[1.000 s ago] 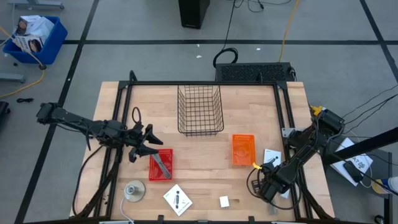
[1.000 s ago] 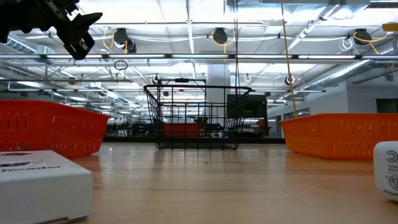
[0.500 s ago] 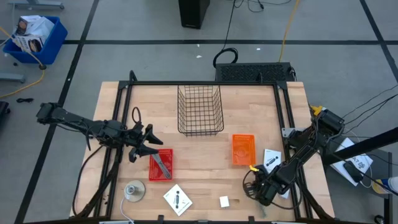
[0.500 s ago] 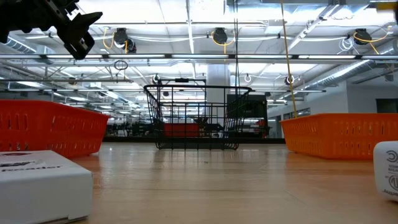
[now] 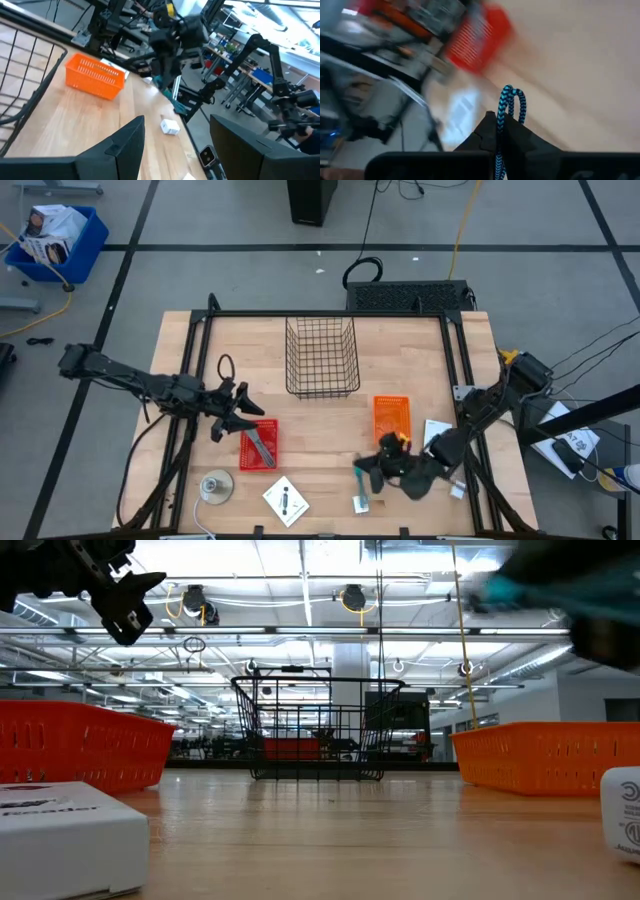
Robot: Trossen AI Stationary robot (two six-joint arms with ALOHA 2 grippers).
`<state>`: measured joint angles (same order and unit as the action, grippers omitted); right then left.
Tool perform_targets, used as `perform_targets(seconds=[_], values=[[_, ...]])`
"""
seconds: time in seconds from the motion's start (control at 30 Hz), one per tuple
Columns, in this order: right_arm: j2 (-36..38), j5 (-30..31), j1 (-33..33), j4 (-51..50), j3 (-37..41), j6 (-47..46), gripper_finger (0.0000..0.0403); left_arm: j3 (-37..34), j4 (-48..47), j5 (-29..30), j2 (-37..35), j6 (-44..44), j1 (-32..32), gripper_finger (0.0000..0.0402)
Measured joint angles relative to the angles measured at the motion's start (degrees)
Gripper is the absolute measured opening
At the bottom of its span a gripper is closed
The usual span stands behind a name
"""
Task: Pick and place items into bin
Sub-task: Put the blue charger cable into the red bin
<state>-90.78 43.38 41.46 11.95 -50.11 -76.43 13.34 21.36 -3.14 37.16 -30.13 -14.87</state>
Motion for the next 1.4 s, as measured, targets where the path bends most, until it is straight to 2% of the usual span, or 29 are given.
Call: perform_targets(seconds=[0.1, 0.2, 0.37, 0.63, 0.9, 1.1, 1.4], values=[[0.0, 0.25, -3.29, 12.44, -0.04, 18.93, 0.0002, 0.0, 1.77, 0.22, 1.31, -0.43, 0.0, 0.0228], [0.0, 0.17, -6.24, 20.43, -0.04, 34.48, 0.0002, 0.0, 2.14, 0.2, 3.19, -1.53, 0.0, 0.0228], [-0.11, 0.1, -11.53, 26.63, -0.04, 48.67, 0.0002, 0.0, 5.25, 1.89, 7.33, -1.05, 0.0, 0.0228], [-2.07, -9.1, -19.11, 38.9, -0.04, 54.57, 0.0003, 0.02, 16.39, 3.33, 13.73, -0.85, 0.0, 0.0228], [-5.57, -13.43, -22.72, 49.87, -0.07, 58.21, 0.0003, 0.02, 25.45, 6.22, 21.87, -0.44, 0.0, 0.0228], [-9.74, -13.59, -24.31, 51.73, -2.59, 58.78, 0.0003, 0.1, 33.8, 5.85, 28.58, -0.06, -0.26, 0.0228], [-15.13, -13.61, -25.32, 45.29, -12.64, 62.2, 0.0004, 5.43, 32.53, 5.67, 37.11, -0.44, -0.75, 0.0228]])
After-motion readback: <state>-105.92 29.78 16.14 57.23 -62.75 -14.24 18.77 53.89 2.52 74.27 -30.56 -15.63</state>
